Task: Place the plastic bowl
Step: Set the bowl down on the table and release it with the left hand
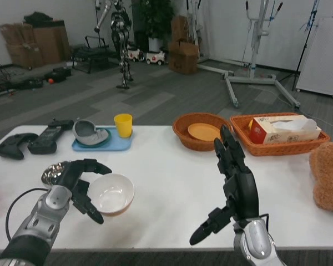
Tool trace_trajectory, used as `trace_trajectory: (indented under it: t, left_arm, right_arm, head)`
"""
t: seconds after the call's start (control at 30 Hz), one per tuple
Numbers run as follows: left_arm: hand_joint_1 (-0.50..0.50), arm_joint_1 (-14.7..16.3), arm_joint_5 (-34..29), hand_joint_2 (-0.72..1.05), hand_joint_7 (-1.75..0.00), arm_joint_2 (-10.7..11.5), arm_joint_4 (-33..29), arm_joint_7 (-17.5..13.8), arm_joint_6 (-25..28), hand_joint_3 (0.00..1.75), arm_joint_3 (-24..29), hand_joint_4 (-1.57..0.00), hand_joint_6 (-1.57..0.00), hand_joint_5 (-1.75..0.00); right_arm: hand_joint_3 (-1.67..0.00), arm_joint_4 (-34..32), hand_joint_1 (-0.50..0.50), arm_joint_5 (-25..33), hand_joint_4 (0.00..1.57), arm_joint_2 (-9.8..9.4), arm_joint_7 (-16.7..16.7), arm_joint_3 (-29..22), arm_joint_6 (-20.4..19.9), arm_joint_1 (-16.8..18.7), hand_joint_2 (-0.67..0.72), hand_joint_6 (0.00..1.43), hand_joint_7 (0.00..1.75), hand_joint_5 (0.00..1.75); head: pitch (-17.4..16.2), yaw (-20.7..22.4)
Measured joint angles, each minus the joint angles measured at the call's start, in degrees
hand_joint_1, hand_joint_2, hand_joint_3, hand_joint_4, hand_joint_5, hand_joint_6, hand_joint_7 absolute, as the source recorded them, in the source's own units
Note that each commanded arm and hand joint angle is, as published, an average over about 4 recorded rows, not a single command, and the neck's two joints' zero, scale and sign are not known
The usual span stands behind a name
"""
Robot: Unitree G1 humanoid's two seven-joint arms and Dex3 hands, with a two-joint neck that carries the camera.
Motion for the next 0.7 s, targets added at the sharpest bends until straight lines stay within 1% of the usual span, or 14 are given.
trace_trajectory:
  t: [0.17, 0.27, 0.33, 0.37, 0.47, 0.5, 0.63, 0.7]
  left_arm:
    - [-0.39, -2.53, 2.83, 0.6, -1.26, -0.82, 7.34, 2.76, -2.87, 0.0, 0.94, -1.46, -1.36, -1.75]
    - [-0.39, -4.67, 4.37, 0.67, -1.26, -0.87, 11.72, 3.66, -4.38, 0.0, 1.75, -1.43, -1.36, -1.75]
    - [-0.39, -5.47, 5.51, 0.69, -1.26, -0.89, 13.51, 4.12, -4.69, 0.0, 1.95, -1.42, -1.36, -1.75]
    - [-0.39, -5.77, 5.88, 0.69, -1.26, -0.89, 14.45, 4.44, -4.8, 0.0, 2.1, -1.39, -1.36, -1.75]
    - [-0.41, -6.11, 6.83, 0.76, -1.26, -0.92, 16.68, 5.51, -4.97, 0.0, 2.49, -1.16, -1.36, -1.75]
    - [-0.41, -6.14, 7.26, 0.78, -1.26, -0.93, 17.2, 5.91, -4.98, 0.0, 2.53, -1.1, -1.36, -1.75]
    - [-0.42, -6.24, 8.16, 0.78, -1.26, -0.94, 18.67, 6.56, -5.04, 0.0, 2.79, -1.03, -1.36, -1.75]
    - [-0.43, -6.29, 8.45, 0.78, -1.26, -0.94, 19.41, 6.61, -5.06, 0.0, 2.91, -0.95, -1.36, -1.75]
  right_arm:
    - [0.0, -0.5, -0.46, 0.07, 0.0, -0.08, 0.0, 0.04, 0.0, 0.08, 0.47, 0.0, 0.0, 0.0]
    - [0.0, -0.58, -0.44, 0.1, 0.0, -0.06, 0.0, 0.22, 0.0, 0.1, 0.47, 0.0, 0.0, 0.0]
    - [0.0, -0.59, -0.44, 0.13, 0.0, -0.05, 0.0, 0.34, 0.0, 0.1, 0.47, 0.0, 0.0, 0.0]
    - [0.0, -0.59, -0.44, 0.16, 0.0, -0.04, 0.0, 0.39, 0.0, 0.1, 0.47, 0.0, 0.0, 0.0]
    - [0.0, -0.6, -0.45, 0.35, 0.0, -0.02, 0.0, 0.64, 0.0, 0.1, 0.47, 0.0, 0.0, 0.0]
    - [0.0, -0.6, -0.46, 0.44, 0.0, -0.02, 0.0, 0.71, 0.0, 0.1, 0.47, 0.0, 0.0, 0.0]
    - [0.0, -0.6, -0.46, 0.73, 0.0, 0.0, 0.0, 1.22, 0.0, 0.1, 0.47, 0.0, 0.0, 0.0]
    - [0.0, -0.6, -0.46, 0.79, 0.0, 0.02, 0.0, 1.45, 0.0, 0.1, 0.47, 0.0, 0.0, 0.0]
  head:
    - [-1.71, 0.03]
    - [-2.76, 0.15]
    - [-3.41, 0.17]
    - [-3.71, 0.16]
    - [-4.52, -0.08]
    - [-4.81, -0.29]
    - [-5.75, -0.76]
    - [-6.0, -0.89]
